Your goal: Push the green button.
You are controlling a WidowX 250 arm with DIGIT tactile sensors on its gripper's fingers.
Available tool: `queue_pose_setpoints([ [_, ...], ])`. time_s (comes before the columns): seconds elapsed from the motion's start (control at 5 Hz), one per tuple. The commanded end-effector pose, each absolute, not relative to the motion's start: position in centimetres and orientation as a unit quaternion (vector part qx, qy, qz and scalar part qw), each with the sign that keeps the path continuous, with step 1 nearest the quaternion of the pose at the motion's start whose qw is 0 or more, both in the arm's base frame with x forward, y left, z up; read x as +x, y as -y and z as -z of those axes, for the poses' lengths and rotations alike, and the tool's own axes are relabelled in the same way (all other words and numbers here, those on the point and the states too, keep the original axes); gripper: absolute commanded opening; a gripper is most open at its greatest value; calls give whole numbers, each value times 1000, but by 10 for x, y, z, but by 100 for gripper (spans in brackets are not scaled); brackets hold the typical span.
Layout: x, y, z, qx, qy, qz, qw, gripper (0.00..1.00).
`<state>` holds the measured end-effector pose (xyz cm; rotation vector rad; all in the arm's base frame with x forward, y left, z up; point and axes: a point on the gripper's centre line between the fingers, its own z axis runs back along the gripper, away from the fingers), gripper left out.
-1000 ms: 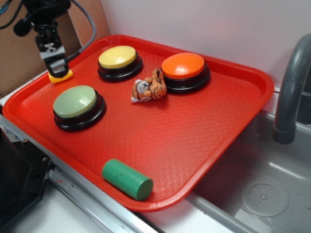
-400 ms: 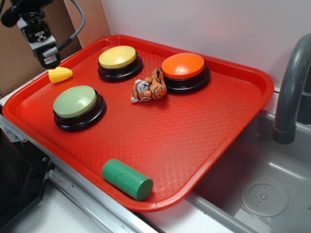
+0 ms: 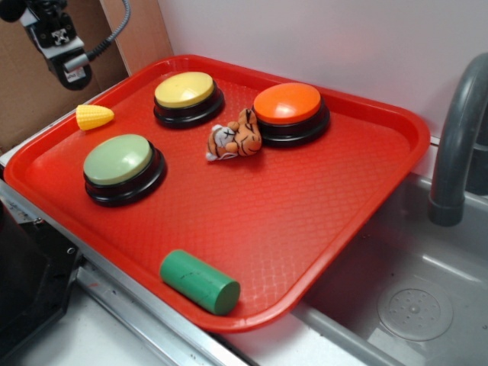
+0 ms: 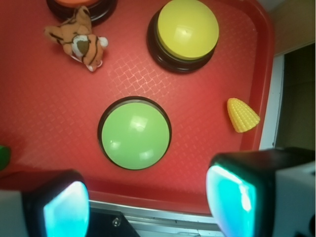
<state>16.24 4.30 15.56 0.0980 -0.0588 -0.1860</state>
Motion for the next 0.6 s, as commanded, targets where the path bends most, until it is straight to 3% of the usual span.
queue_pose_setpoints([
  [0.0, 171, -42, -181, 69, 40, 83, 993, 100],
  [0.2, 171, -42, -185, 31, 44, 104, 993, 100],
  [0.4, 168, -41, -190, 22, 25, 92, 995, 100],
])
